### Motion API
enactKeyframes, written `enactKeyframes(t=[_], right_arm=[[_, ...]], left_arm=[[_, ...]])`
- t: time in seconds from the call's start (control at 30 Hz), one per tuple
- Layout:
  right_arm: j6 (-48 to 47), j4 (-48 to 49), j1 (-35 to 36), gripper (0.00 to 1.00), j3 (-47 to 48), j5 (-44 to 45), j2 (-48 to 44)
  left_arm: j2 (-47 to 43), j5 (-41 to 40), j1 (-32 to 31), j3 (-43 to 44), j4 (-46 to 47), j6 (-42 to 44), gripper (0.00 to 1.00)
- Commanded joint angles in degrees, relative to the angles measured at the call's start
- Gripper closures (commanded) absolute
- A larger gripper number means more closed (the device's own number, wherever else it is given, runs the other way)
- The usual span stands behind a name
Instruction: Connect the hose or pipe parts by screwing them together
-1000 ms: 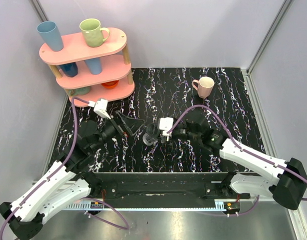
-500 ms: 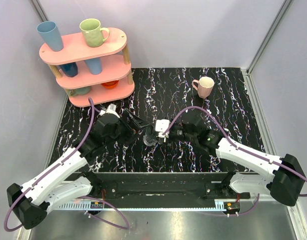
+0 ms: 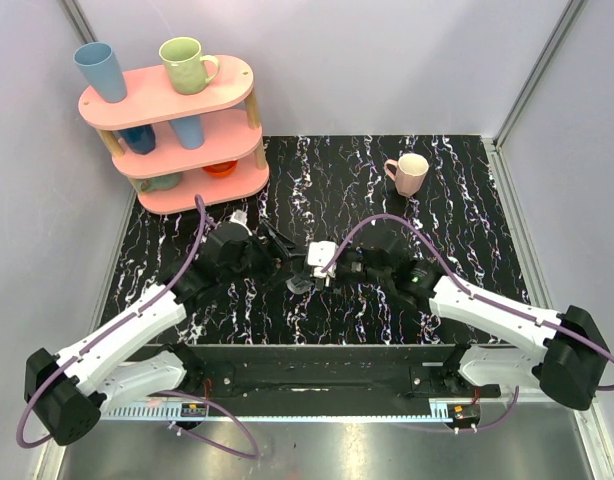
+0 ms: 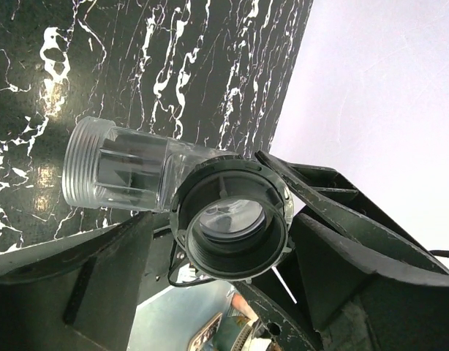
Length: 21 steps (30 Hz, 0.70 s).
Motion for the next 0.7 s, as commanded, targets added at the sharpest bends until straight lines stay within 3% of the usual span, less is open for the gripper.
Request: enactKeyframes(t=[0.0,0.1,0.13,0.23,0.47,0.5,0.57,0.6,0.67], right_arm=[[-0.86,1.88,0.66,1.00,2.37,0.80,0.26],[-0.34,1.53,0.66,1.00,2.80,0.19,0.26],[0.27,1.27,0.66,1.00,2.98,-0.25,0.17],[1.42,-0.13,0.57,1.00,4.12,-2.71,0.26],[3.27,-7.25,-0.39,1.00,8.51,-14.90,1.58],[3.53,-7.78,-1.00,1.00,9.65,-16.41,1.67],[3.88,-10.14,-1.71,1.00,10.80,-21.32,2.28],[3.88,-10.94,-2.15,1.00,11.94,-22.66,2.46],[4.06,-13.31,-2.76,1.00,13.00,-27.38,2.98]], left_arm=[[1.48,4.06,-0.01,2.10,3.52,0.73,0.22],[2.45,4.77,-0.01,0.61,5.27,4.41,0.45],[2.54,5.21,-0.01,0.08,8.15,5.82,0.64],[2.19,8.11,-0.01,-3.08,16.93,14.42,0.82],[-1.85,15.49,-0.01,-10.71,32.42,47.10,1.00],[-2.37,17.76,-0.01,-11.95,33.57,55.58,1.00],[-3.96,21.54,-0.01,-15.37,37.87,63.98,1.00],[-4.40,27.56,0.08,-16.18,39.10,71.50,1.00],[-4.67,33.31,0.08,-16.36,39.47,78.40,1.00]])
